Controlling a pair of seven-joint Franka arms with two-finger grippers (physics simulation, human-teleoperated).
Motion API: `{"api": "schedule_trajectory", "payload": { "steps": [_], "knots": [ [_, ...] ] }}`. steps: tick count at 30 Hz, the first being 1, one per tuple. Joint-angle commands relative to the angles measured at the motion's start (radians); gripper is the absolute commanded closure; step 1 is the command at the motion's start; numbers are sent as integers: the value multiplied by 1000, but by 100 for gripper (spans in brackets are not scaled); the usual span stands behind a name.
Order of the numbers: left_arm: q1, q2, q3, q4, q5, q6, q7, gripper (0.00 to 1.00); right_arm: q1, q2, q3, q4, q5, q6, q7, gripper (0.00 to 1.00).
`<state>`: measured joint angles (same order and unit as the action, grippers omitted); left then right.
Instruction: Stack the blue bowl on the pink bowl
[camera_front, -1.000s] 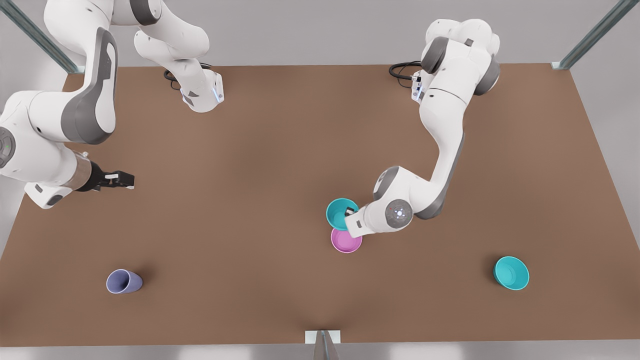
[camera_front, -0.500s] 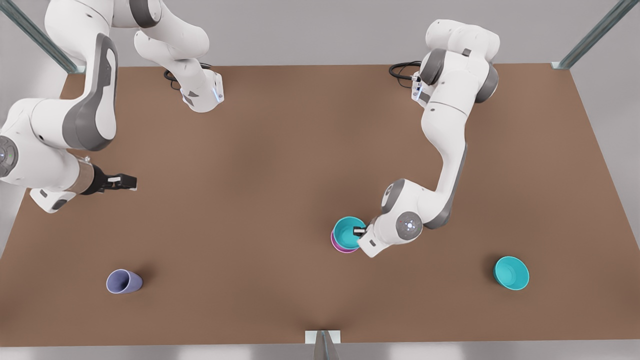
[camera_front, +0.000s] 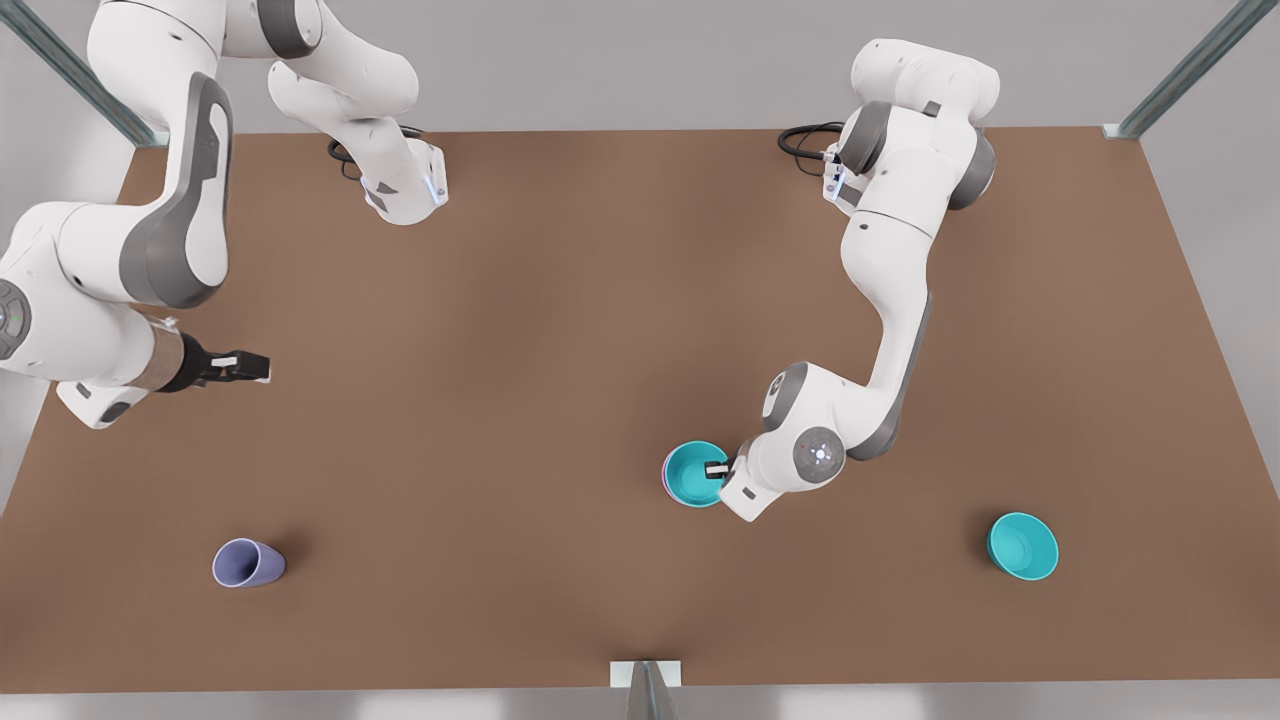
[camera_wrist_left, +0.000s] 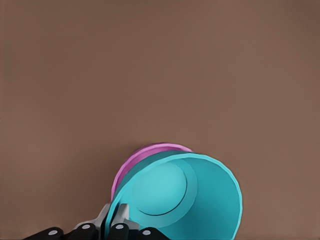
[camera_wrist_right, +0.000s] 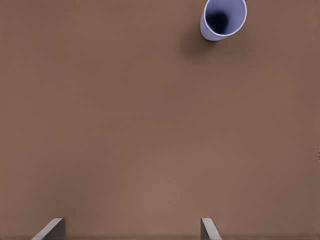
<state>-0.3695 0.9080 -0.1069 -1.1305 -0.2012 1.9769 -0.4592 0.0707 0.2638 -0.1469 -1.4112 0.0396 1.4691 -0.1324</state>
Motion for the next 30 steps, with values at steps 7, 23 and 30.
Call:
{"api": "schedule_trajectory", "payload": {
  "steps": [7, 23, 30],
  "knots": [
    [1, 2, -4, 0, -7, -52, -82, 79, 0, 3, -11, 0, 8, -1, -7, 0],
    [30, 3, -1, 1, -76, -55, 13, 0, 0, 11, -28, 0, 28, 0, -29, 0],
    [162, -618, 6, -82, 318, -751, 518, 0, 1, 15, -34, 0, 36, 0, -30, 0]
  ]
}}
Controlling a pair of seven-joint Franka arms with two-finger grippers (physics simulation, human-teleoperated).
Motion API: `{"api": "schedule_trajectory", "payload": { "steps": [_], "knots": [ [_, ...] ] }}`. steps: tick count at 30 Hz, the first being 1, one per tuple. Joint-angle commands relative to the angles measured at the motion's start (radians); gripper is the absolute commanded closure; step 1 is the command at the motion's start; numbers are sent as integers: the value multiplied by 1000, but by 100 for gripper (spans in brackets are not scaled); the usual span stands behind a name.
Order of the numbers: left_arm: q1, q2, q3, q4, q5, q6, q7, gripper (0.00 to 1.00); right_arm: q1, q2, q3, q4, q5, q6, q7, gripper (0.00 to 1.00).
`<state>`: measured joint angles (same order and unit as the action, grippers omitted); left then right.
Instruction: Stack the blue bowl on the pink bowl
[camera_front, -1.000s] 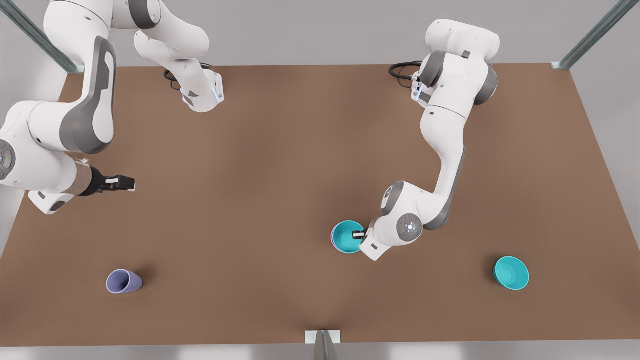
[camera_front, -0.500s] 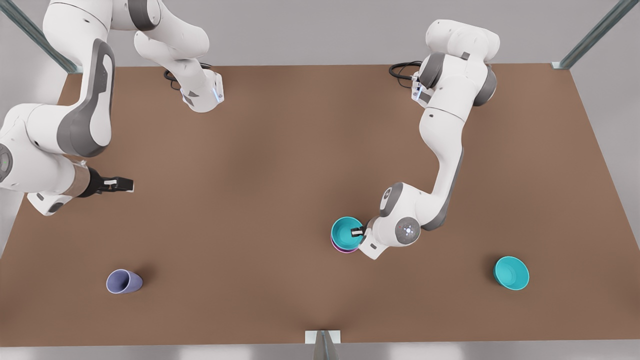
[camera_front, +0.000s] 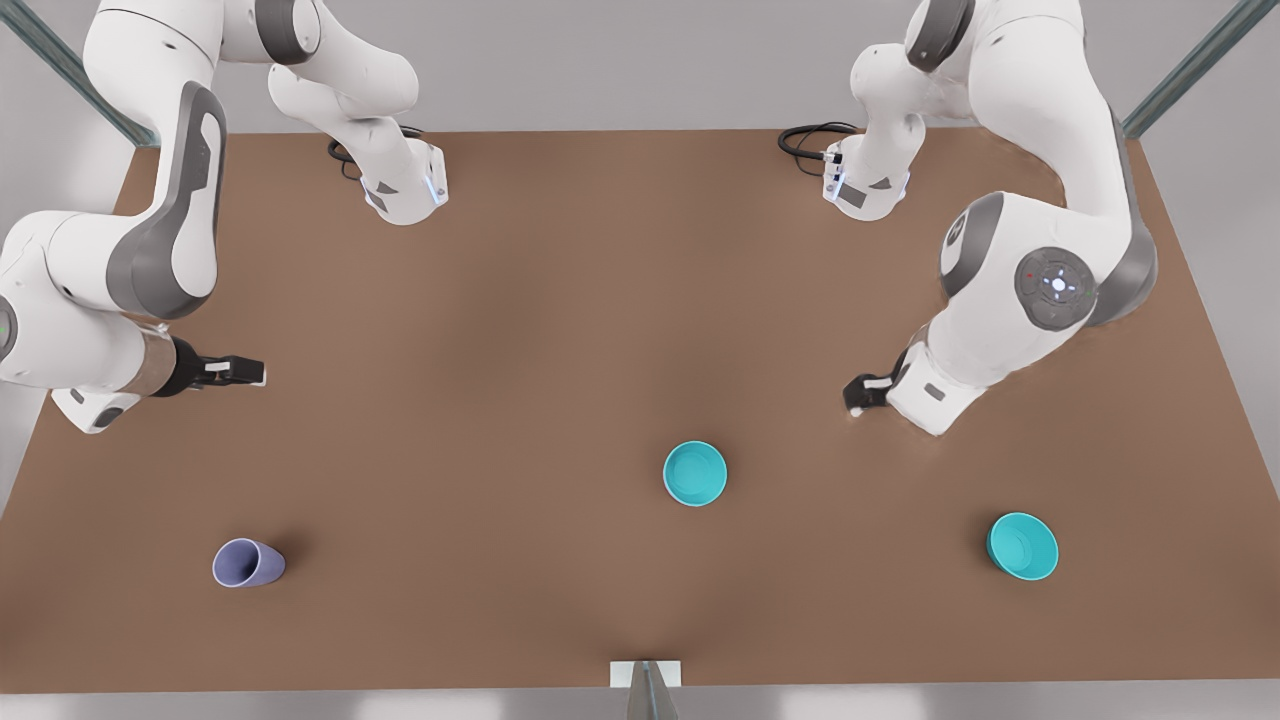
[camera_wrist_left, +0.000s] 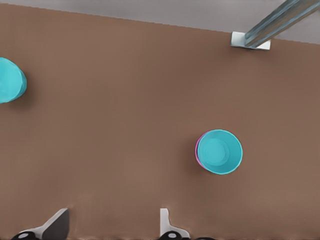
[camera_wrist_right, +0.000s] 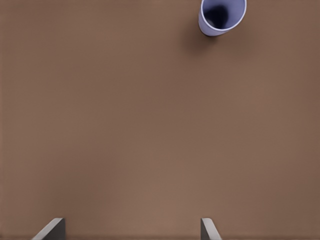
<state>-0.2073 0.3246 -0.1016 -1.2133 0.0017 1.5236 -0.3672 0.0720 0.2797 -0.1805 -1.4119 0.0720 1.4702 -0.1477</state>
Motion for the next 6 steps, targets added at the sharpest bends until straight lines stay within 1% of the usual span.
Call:
{"api": "schedule_trajectory", "payload": {
  "steps": [1, 2, 6],
  "knots": [
    [-12, -133, 8, -100, 121, -261, 445, 0, 0, -2, 0, 1, 3, 1, -15, 0],
    [-12, -157, 10, -98, 118, -261, 444, 0, 0, -2, 0, 1, 3, 1, -15, 0],
    [-12, -156, 10, -92, 116, -266, 444, 0, 2, -1, 0, -1, 3, 1, -13, 0]
  ]
}}
